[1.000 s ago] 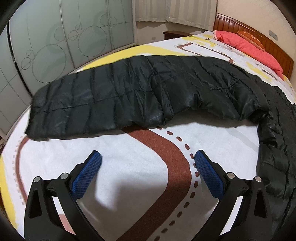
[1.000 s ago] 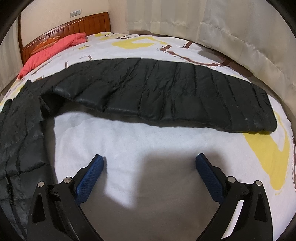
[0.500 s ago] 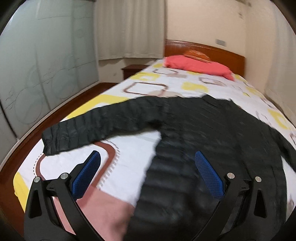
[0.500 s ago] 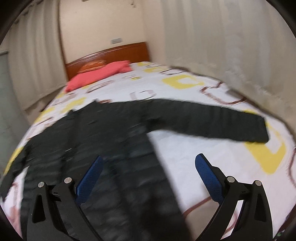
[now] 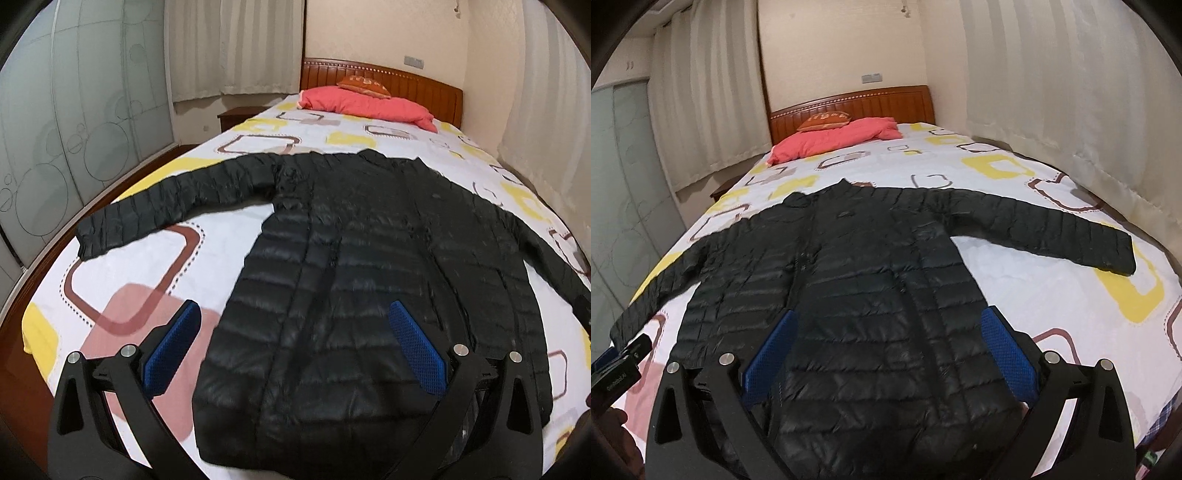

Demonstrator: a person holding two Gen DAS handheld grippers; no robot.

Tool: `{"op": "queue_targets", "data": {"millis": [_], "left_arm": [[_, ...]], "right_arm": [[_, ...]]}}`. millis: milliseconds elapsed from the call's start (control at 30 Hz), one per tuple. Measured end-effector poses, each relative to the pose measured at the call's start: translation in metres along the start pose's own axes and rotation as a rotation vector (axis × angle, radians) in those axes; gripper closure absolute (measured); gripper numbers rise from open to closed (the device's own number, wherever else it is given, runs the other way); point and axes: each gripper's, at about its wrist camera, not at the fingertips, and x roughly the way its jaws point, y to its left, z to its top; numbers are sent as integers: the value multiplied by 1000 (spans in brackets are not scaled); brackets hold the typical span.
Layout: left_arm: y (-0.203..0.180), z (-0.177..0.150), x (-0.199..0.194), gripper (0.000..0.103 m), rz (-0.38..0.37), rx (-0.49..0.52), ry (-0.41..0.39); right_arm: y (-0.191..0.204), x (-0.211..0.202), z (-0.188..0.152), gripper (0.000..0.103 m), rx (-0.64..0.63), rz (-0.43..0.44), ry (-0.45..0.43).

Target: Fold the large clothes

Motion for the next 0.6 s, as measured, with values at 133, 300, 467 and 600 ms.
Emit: {"op": "queue_targets", "data": {"millis": [133, 300, 467, 600], "left_arm": [[-2, -5, -13, 2, -5, -4, -14], [-12, -8, -29, 2, -39, 16, -25], [-16, -12, -38, 2, -57, 21, -22], [-19, -14, -40, 2, -68, 20, -13]], "right_arm": [[8, -7, -5, 5, -26, 5, -6], [14, -16, -6, 5, -43, 14, -20], [20, -26, -7, 5, -58, 20, -27], [25, -33, -8, 5, -68, 19, -39]]}}
